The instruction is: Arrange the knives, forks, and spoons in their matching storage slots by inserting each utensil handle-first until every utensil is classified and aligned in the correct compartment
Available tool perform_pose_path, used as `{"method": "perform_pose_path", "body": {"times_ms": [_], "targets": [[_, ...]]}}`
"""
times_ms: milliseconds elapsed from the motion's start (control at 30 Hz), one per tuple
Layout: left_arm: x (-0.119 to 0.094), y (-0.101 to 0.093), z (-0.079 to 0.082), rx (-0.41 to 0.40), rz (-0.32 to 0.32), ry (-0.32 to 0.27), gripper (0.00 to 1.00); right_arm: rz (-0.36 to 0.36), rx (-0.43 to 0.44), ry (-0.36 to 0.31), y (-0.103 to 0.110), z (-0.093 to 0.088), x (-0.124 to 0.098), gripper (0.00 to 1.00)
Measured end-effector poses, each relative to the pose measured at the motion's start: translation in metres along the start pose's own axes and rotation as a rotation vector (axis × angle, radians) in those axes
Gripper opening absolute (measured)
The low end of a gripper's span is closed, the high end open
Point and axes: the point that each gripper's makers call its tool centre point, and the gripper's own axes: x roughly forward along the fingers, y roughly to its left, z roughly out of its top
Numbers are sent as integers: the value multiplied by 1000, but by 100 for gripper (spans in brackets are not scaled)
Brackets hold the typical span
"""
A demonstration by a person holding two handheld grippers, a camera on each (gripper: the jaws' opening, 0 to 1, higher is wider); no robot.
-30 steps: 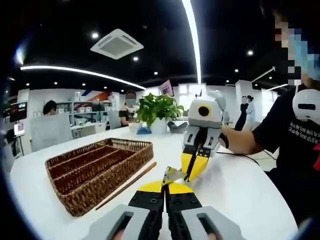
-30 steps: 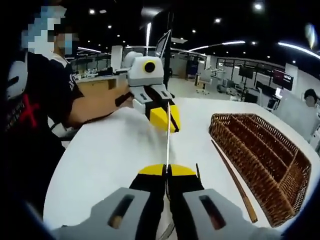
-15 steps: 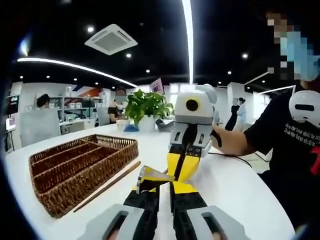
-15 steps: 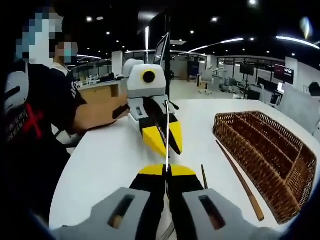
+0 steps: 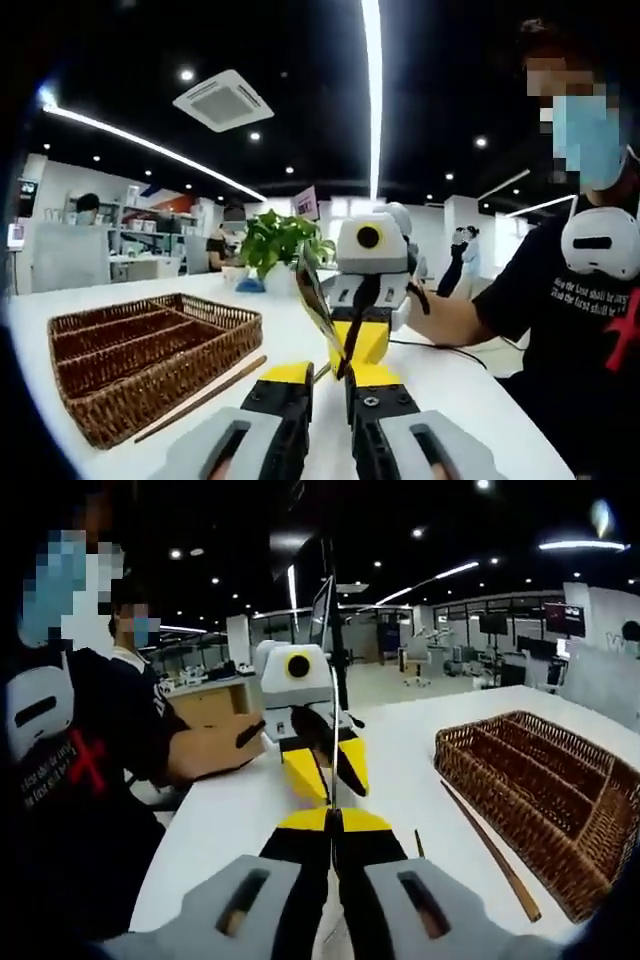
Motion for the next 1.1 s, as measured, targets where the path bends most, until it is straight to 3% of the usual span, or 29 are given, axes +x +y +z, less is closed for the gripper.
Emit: {"method": "perform_pose_path", "body": {"times_ms": [100, 267, 400, 433, 567, 667, 900, 1100], "targets": [[-1, -2, -2, 1, -6, 7, 18, -4, 1, -15, 1, 1, -3, 0], [5, -7, -28, -29, -33, 112, 26, -9, 2, -65, 2, 11, -3, 0], [24, -25, -34, 11, -79, 125, 25, 91, 24, -171, 21, 29, 0, 0], [27, -28, -33, 52, -85, 116, 23, 101, 22, -191, 25, 32, 0, 0], [35, -43, -32, 58, -130, 115, 14, 120, 7, -245, 31, 44, -4, 0], [31, -36, -26, 38, -110, 81, 5, 150, 28, -277, 32, 48, -8, 0], [17, -28, -23, 46, -79, 91, 2, 147, -7, -306, 30, 51, -15, 0], [-6, -8, -10, 22, 6, 68, 0, 119, -36, -306, 19, 48, -27, 1]]}}
